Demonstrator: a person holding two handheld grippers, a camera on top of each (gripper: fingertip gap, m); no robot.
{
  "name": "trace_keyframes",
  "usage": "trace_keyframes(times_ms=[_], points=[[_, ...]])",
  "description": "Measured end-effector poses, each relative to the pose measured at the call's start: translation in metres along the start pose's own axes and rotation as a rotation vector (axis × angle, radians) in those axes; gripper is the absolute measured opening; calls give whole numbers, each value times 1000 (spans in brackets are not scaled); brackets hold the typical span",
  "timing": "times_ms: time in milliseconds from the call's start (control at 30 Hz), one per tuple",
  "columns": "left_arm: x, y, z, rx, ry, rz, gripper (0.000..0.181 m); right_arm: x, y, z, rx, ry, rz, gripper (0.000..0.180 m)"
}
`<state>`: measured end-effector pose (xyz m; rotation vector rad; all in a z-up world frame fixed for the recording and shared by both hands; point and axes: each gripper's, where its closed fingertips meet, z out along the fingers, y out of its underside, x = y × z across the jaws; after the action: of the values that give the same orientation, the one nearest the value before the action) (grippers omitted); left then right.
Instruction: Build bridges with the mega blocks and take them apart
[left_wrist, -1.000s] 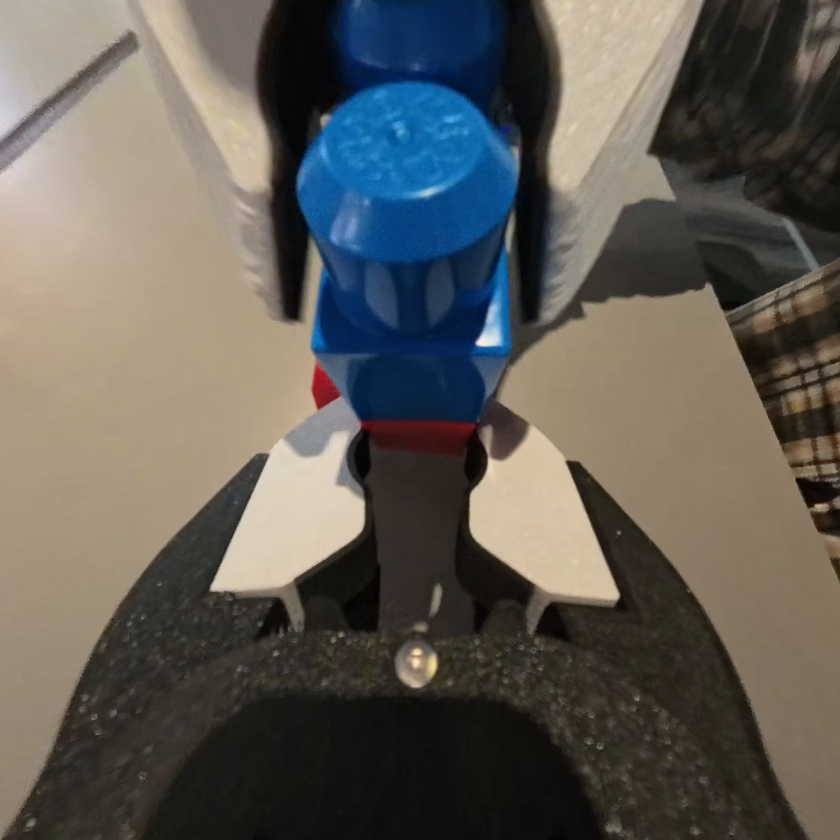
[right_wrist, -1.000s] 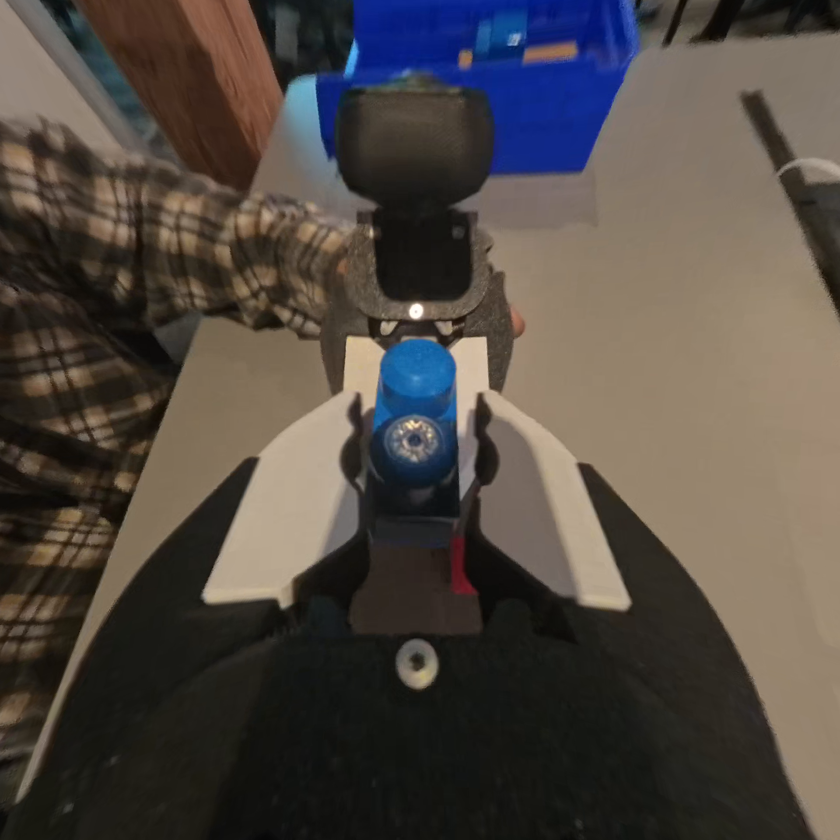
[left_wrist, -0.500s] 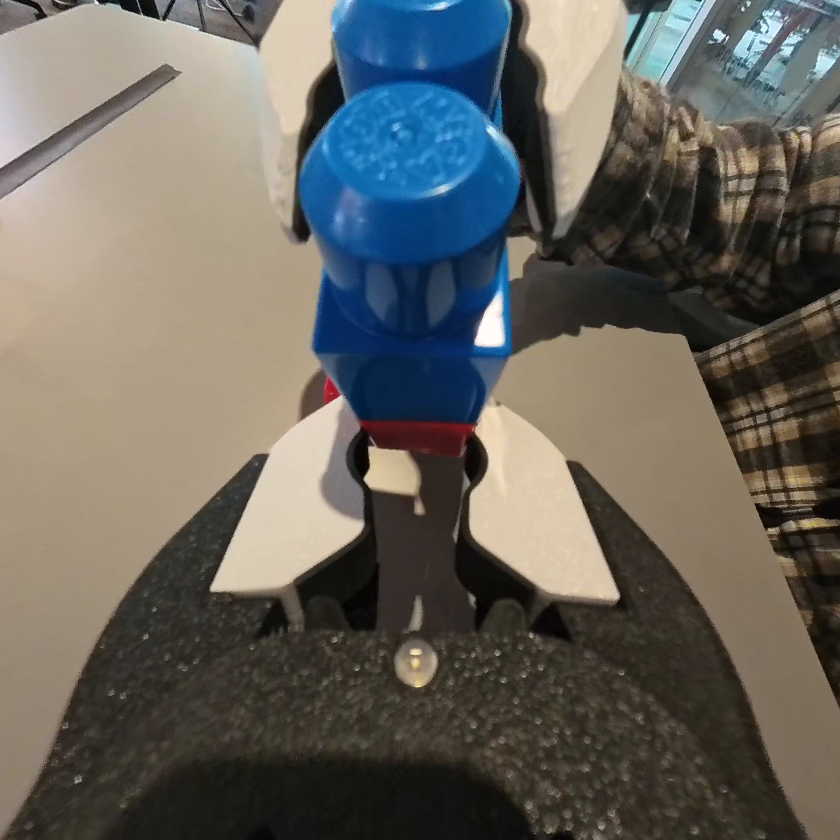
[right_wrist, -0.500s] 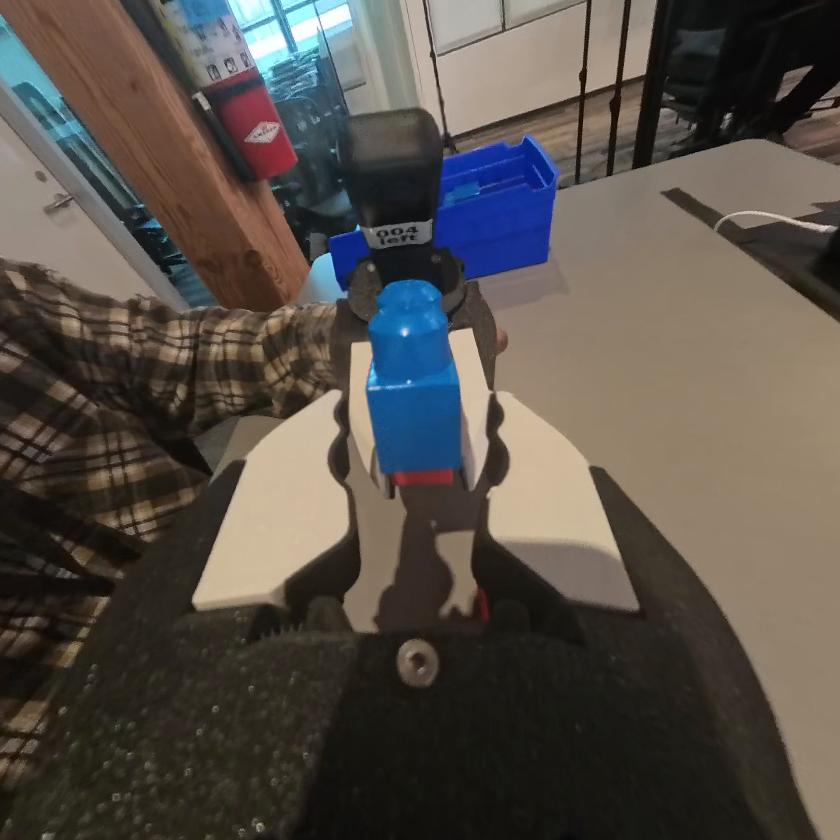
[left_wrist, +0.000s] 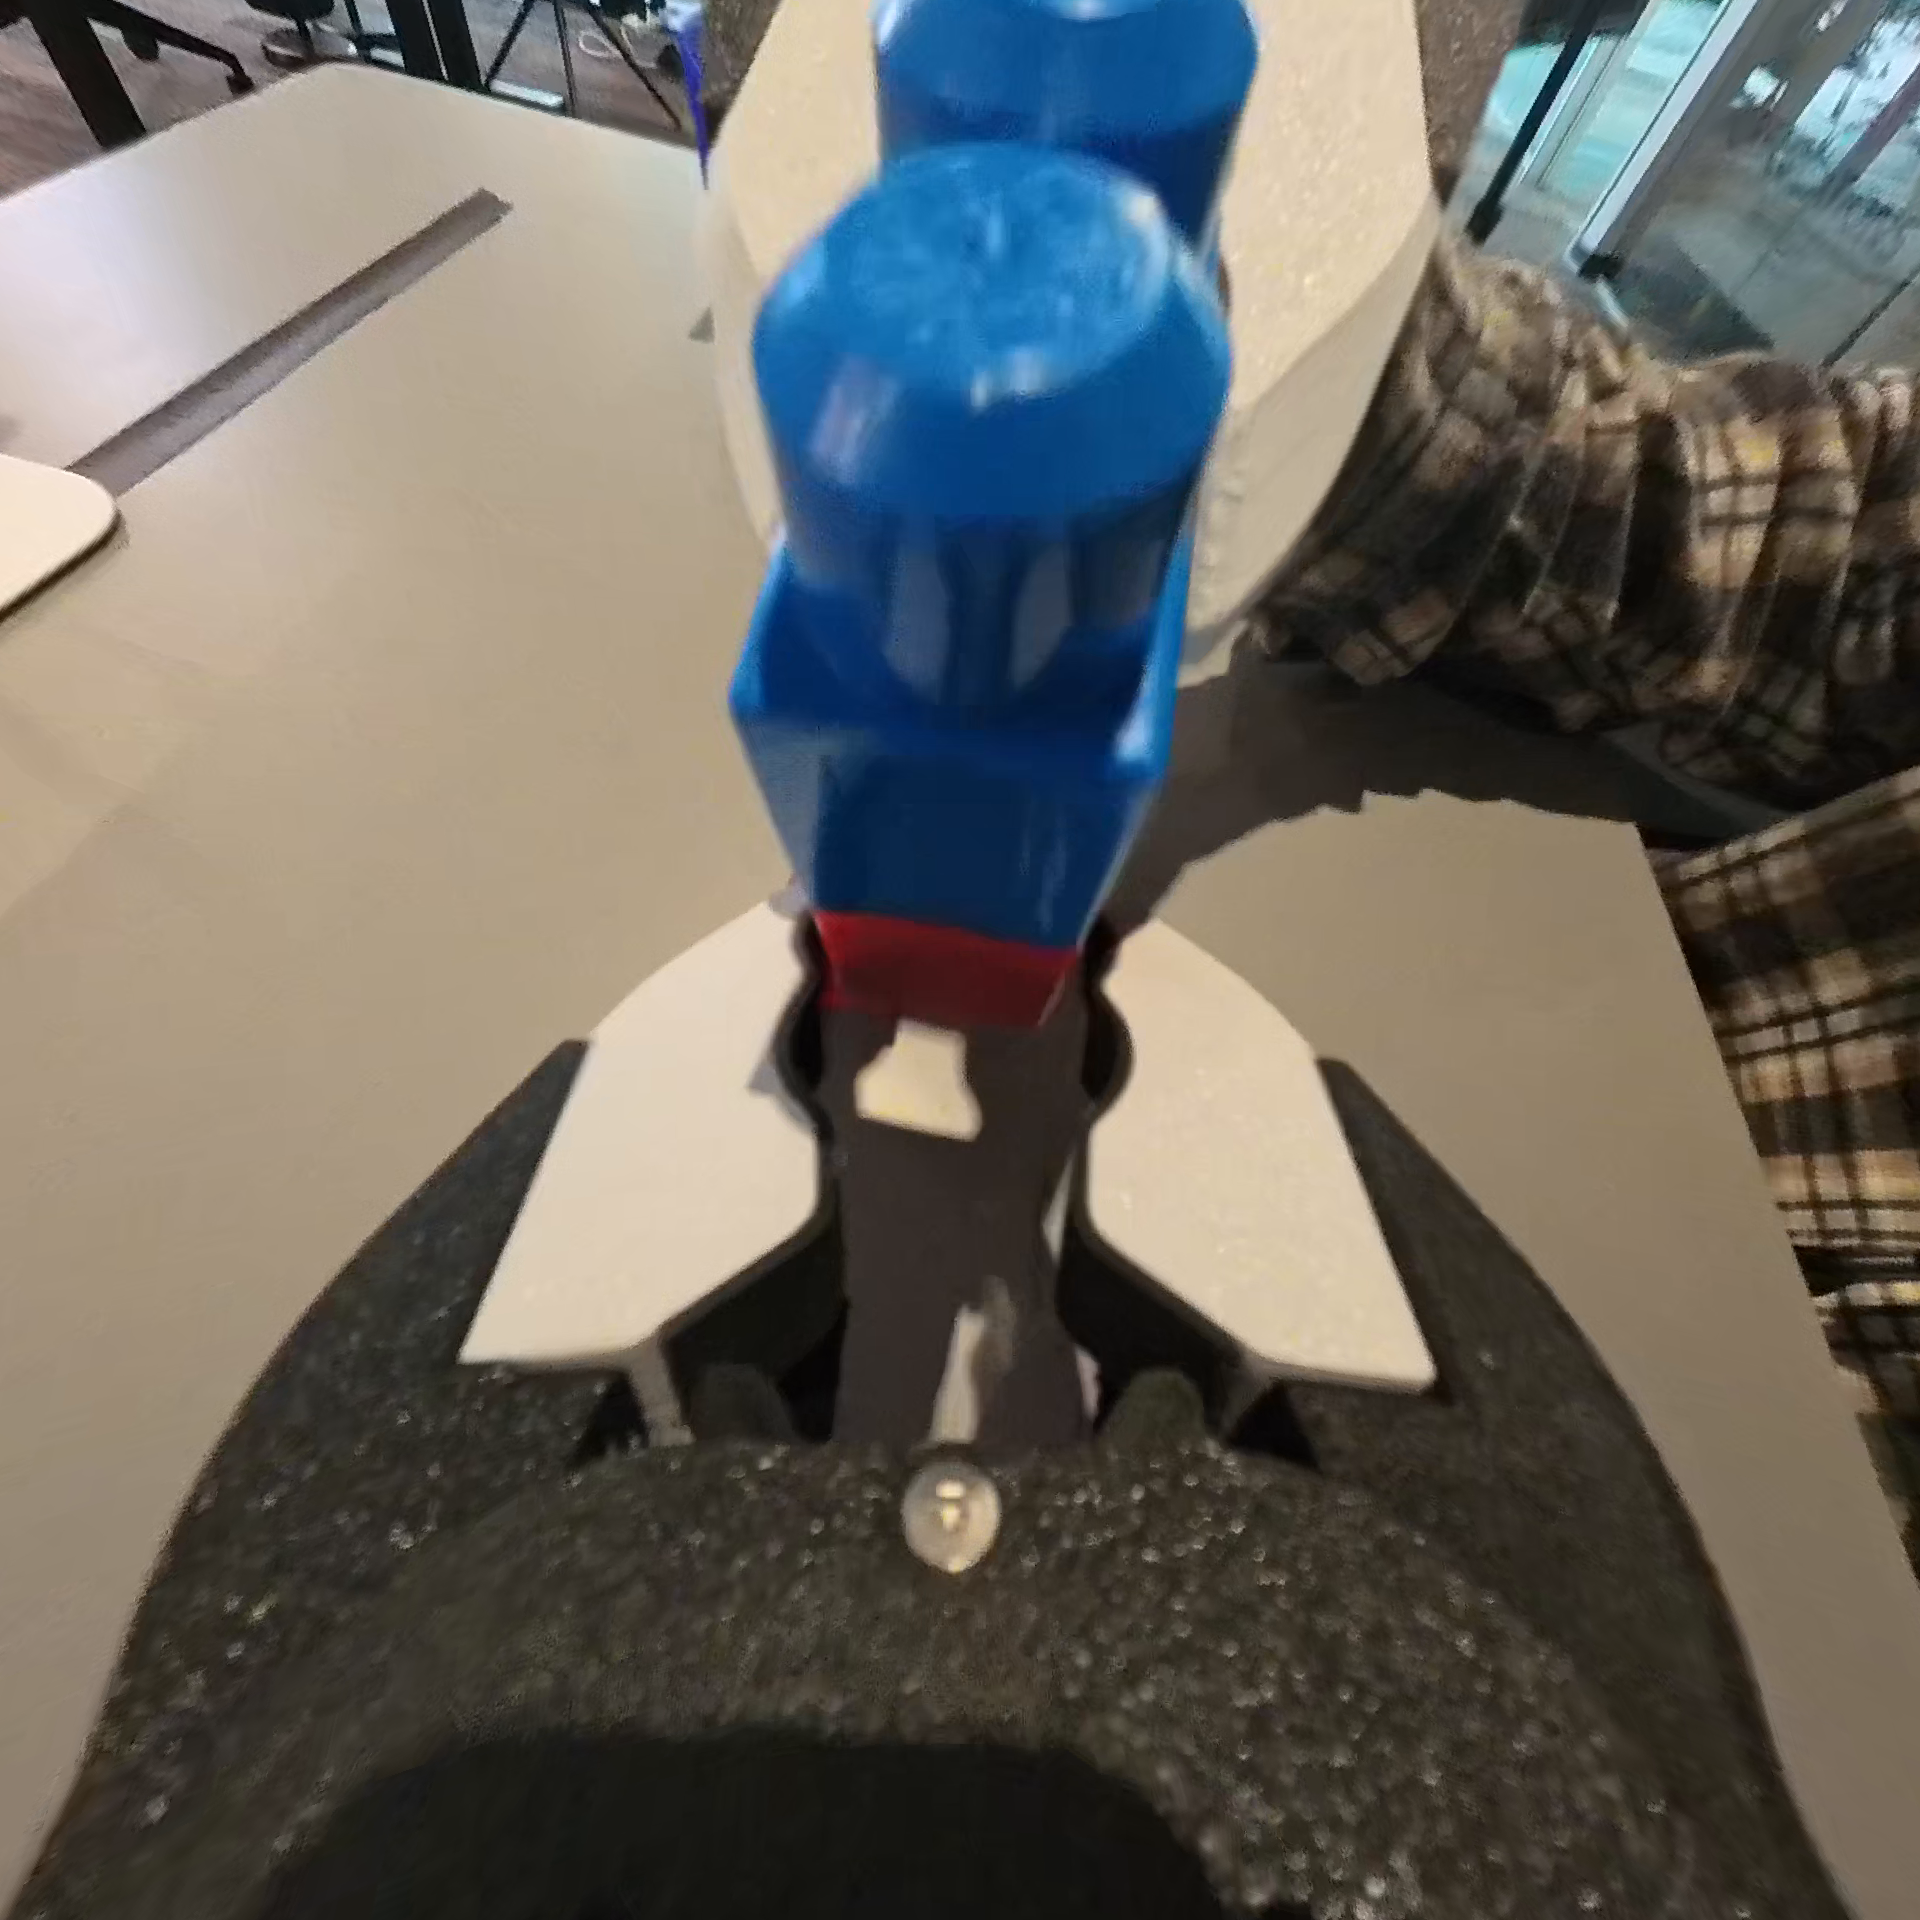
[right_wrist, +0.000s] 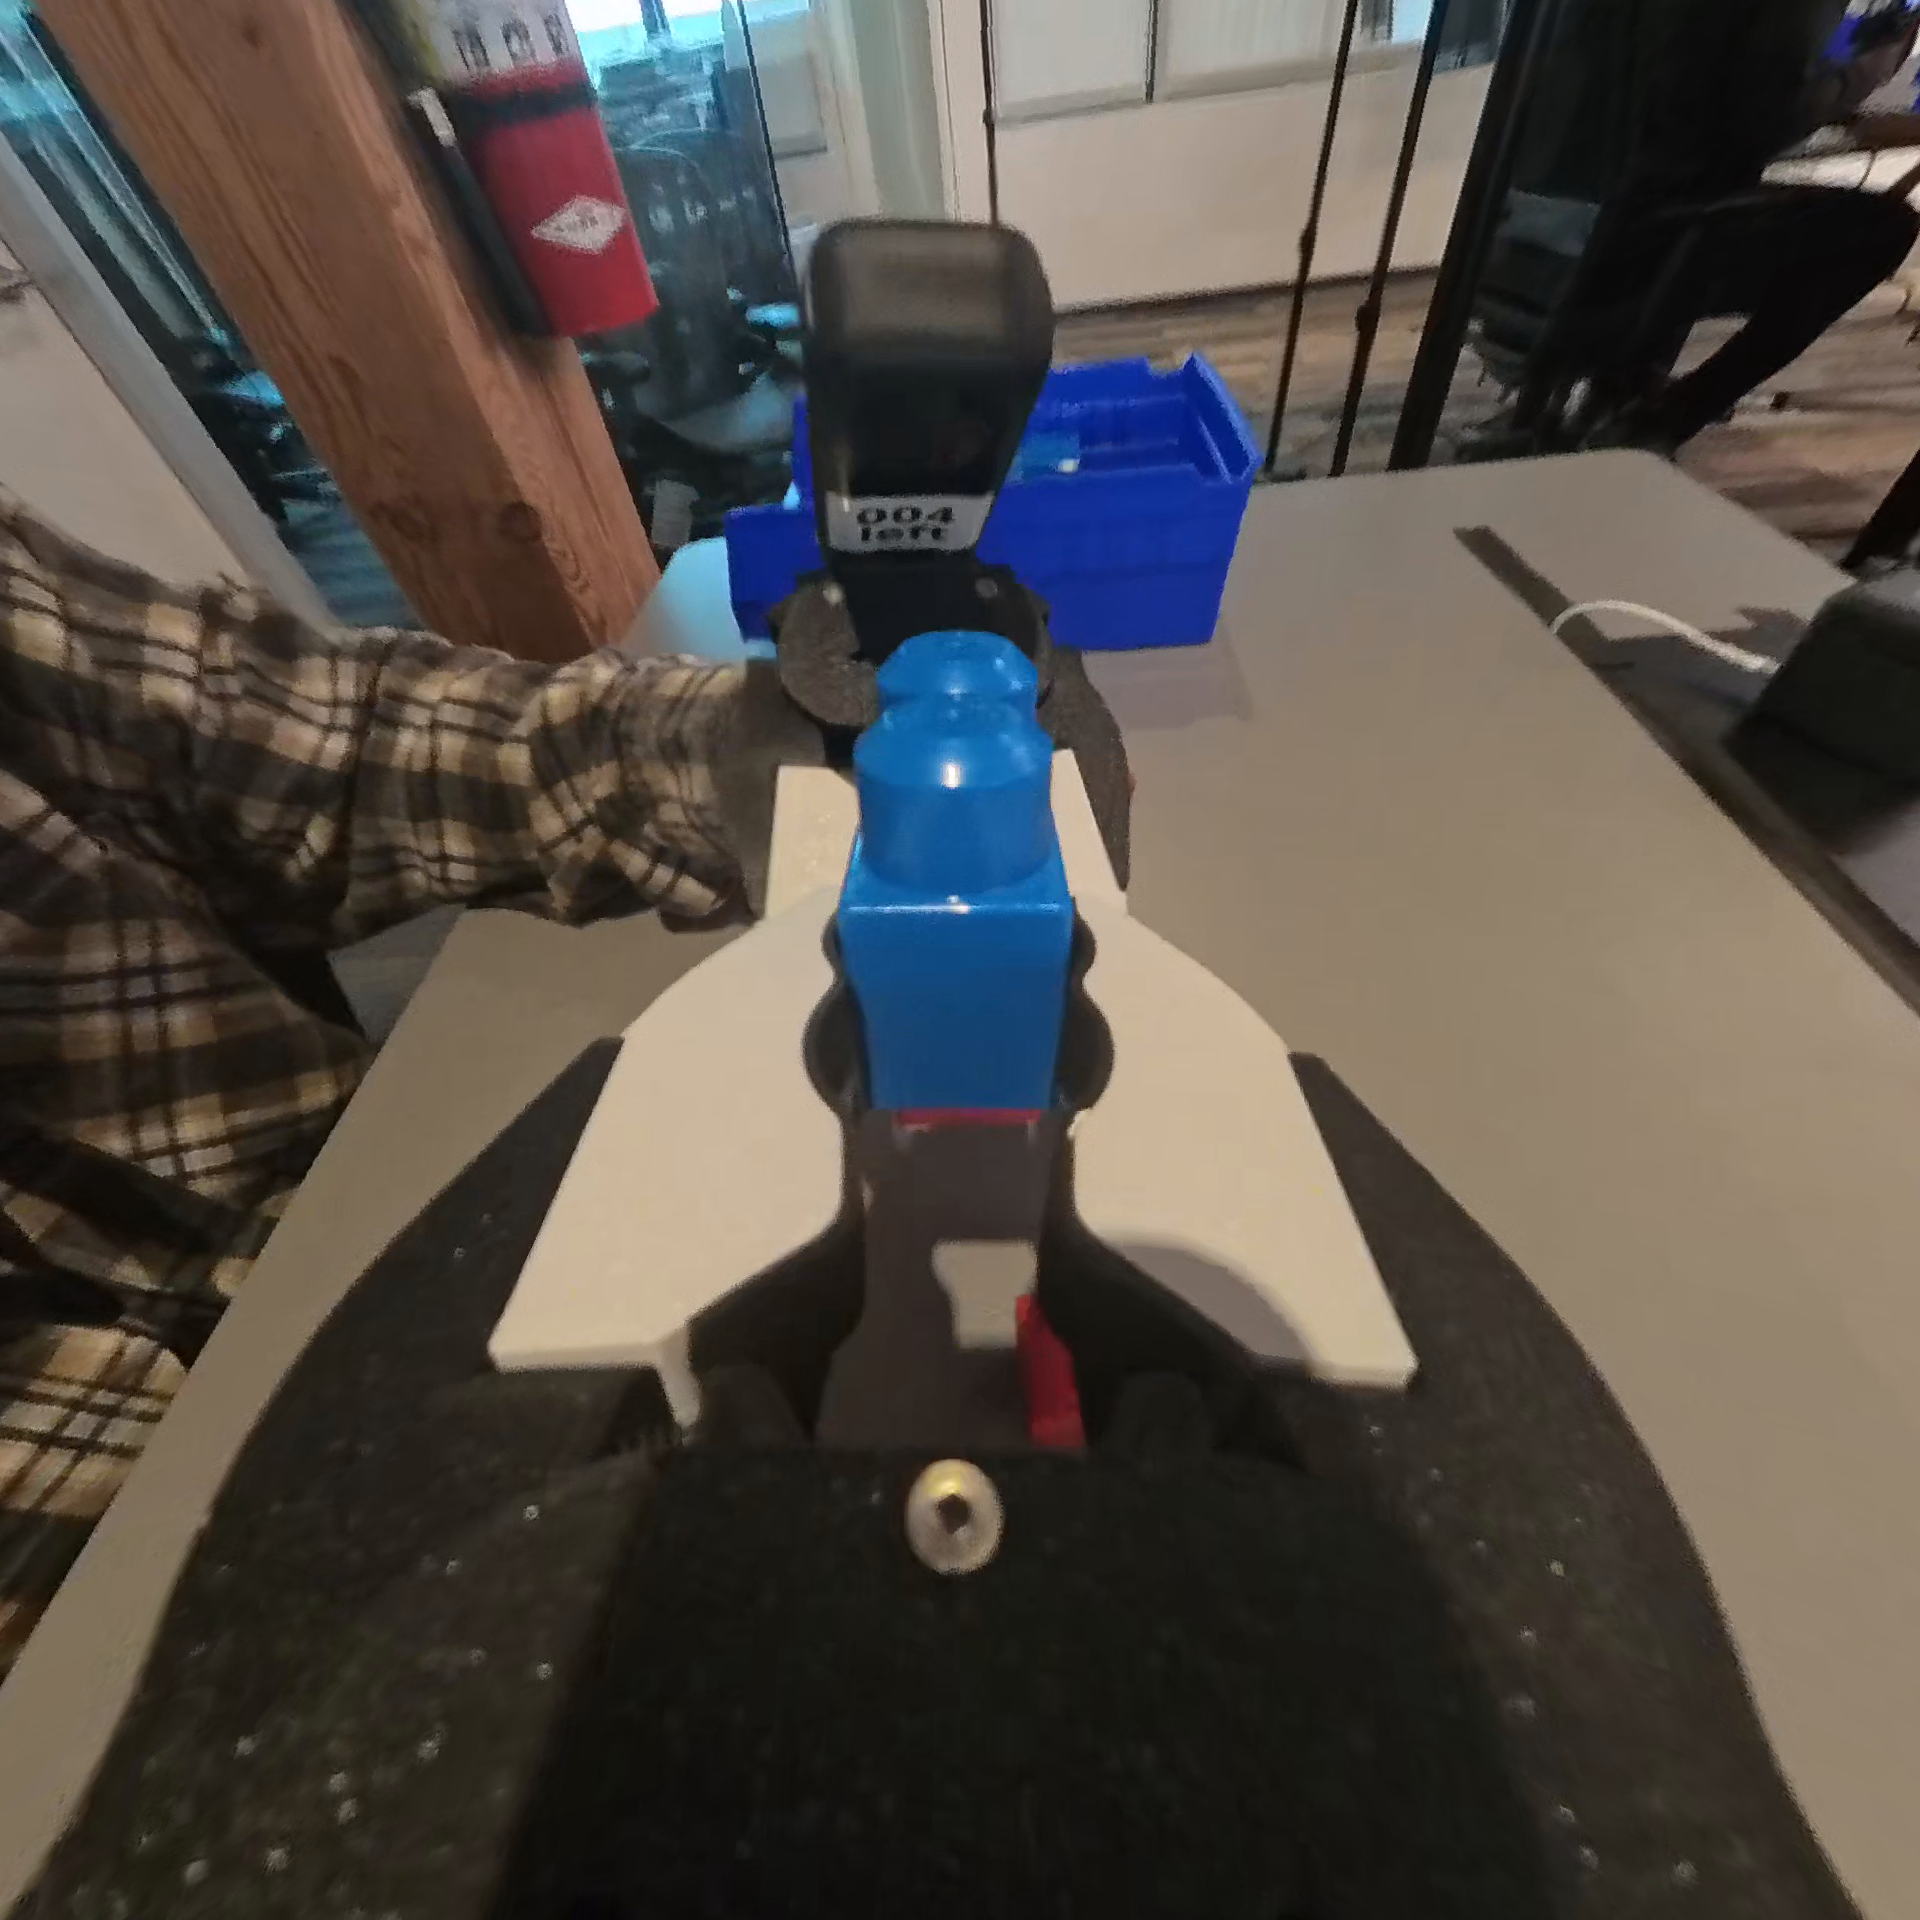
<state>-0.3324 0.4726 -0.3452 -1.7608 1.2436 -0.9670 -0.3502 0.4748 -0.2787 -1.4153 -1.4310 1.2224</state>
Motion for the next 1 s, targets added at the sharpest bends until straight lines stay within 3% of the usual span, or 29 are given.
trace_keyframes(times_ms=[67,133,300,600,833,1000], points=[[-3,-5,-6,45,7,-11,65,1,-7,-9,69,-29,41,36],[-3,-23,-19,160,41,-35,70,4,-9,-17,111,-49,97,36],[-12,-77,-59,412,82,-61,58,6,-4,-22,142,-84,172,36],[-13,-85,-38,319,120,-85,59,13,-13,-26,208,-94,185,36],[-3,-84,-37,313,171,-63,37,12,-17,-17,223,-116,188,36],[0,-84,-38,299,121,15,36,10,-21,-18,214,-81,139,37]])
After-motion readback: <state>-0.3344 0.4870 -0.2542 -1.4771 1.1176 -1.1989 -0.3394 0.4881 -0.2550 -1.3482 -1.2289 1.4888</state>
